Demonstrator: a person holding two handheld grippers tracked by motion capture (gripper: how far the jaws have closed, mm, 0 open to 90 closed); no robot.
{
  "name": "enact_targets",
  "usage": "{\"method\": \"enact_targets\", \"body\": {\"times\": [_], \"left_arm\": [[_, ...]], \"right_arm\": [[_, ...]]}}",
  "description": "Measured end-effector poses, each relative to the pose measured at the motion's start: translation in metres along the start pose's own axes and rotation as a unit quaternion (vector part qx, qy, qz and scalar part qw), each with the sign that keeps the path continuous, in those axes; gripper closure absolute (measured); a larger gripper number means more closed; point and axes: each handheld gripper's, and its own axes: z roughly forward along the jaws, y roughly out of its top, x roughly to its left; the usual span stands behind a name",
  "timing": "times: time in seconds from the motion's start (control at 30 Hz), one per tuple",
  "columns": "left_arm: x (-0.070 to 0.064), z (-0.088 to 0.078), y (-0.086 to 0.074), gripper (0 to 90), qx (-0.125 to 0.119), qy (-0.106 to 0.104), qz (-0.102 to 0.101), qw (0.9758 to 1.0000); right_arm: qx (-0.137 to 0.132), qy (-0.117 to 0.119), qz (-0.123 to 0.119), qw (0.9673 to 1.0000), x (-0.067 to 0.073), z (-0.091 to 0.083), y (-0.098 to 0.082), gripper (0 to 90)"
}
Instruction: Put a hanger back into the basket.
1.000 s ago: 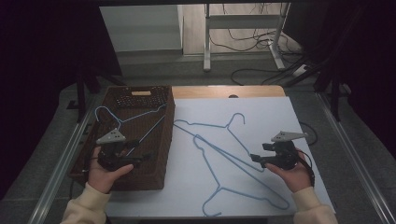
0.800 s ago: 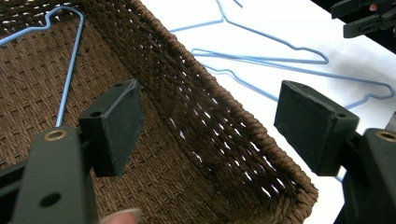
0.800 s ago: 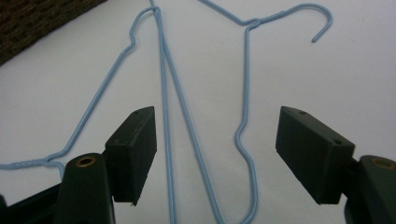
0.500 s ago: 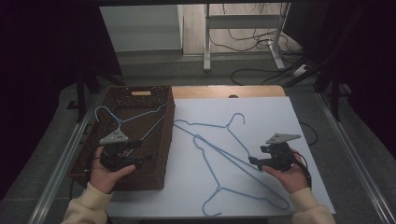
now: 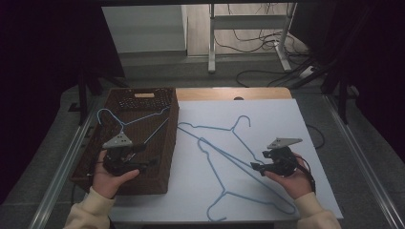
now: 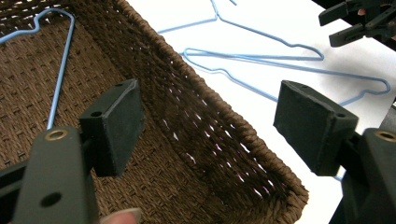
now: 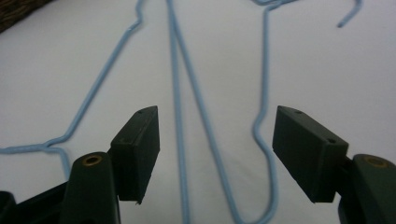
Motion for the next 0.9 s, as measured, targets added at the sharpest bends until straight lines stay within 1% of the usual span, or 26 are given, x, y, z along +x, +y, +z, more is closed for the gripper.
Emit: {"method": "enact_targets", "body": {"times": [0.13, 0.3, 0.63, 0.73, 0.77, 0.9], "left_arm": [[0.000, -0.001, 0.000, 23.8, -0.001, 0.000, 0.001, 1.0000], [-0.001, 0.000, 0.000, 23.8, -0.001, -0.001, 0.001, 1.0000], [-0.004, -0.002, 0.001, 23.9, -0.004, -0.003, 0.004, 1.0000], [-0.004, -0.001, 0.001, 23.9, -0.003, -0.004, 0.004, 1.0000], [-0.004, -0.001, 0.001, 23.9, -0.003, -0.004, 0.004, 1.0000], [-0.003, -0.001, 0.000, 23.9, -0.003, -0.005, 0.004, 1.0000]], "right_arm": [[0.011, 0.017, -0.017, 0.9997, 0.011, 0.003, 0.002, 33.5], [0.031, 0.031, -0.043, 0.9981, 0.026, 0.011, 0.003, 33.5], [0.059, 0.053, -0.073, 0.9942, 0.048, 0.021, 0.005, 33.1], [0.074, 0.060, -0.083, 0.9920, 0.056, 0.026, 0.004, 32.9], [0.079, 0.062, -0.090, 0.9908, 0.058, 0.027, 0.003, 32.9], [0.095, 0.069, -0.102, 0.9878, 0.066, 0.032, 0.002, 33.2]]}}
